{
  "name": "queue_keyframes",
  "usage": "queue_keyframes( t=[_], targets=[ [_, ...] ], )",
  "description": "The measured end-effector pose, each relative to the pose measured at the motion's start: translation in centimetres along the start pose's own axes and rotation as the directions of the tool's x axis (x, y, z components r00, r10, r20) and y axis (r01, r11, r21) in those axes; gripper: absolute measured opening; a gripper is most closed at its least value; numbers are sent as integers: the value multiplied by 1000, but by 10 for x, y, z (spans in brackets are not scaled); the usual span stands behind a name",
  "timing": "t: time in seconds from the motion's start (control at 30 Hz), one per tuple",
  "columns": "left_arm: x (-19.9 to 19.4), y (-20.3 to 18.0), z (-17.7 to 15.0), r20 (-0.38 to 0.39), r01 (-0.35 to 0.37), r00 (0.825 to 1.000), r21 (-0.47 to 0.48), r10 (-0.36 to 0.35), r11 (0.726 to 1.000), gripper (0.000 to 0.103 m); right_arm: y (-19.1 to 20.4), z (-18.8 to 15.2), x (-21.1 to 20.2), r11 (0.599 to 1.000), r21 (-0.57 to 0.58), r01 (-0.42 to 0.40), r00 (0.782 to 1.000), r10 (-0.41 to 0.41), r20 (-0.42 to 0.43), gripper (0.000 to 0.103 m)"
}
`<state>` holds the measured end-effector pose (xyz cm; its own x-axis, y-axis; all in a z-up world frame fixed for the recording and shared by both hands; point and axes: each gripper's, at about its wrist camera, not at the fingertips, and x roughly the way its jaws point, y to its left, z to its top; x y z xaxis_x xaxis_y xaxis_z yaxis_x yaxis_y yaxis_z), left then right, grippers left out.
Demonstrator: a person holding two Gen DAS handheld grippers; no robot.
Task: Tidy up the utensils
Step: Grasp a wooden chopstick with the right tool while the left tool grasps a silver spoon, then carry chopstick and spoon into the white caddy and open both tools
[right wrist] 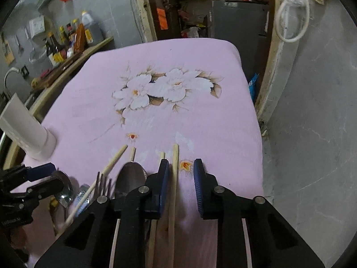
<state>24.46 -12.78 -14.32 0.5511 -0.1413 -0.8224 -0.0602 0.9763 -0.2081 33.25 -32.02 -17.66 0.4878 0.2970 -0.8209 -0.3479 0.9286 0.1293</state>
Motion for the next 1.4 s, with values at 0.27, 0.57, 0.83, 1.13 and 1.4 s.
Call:
queue_keyframes(
  t=[0.27,0.57,0.83,1.13,1.4],
  targets=[
    [3,1,-2,-35,26,999,-23,-27,999,22,-5,4,0,999,-39,13,999,-14,-42,18],
    [-2,-2,-1,-35,39,999,-43,-41,998,4,3,12,0,999,-30,15,998,-17,-59,4],
    [-29,-9,6,45,33,998,-18,-33,999,4,-30,4,-56,985,139,-105,990,89,114,4],
    [-56,-24,7,138,21,990,66,-30,998,3,-34,-4,-128,958,233,-167,947,91,307,4],
    [-107,-24,19,289,-33,957,128,-5,991,3,-8,-8,-168,911,272,-309,846,133,515,4]
  ],
)
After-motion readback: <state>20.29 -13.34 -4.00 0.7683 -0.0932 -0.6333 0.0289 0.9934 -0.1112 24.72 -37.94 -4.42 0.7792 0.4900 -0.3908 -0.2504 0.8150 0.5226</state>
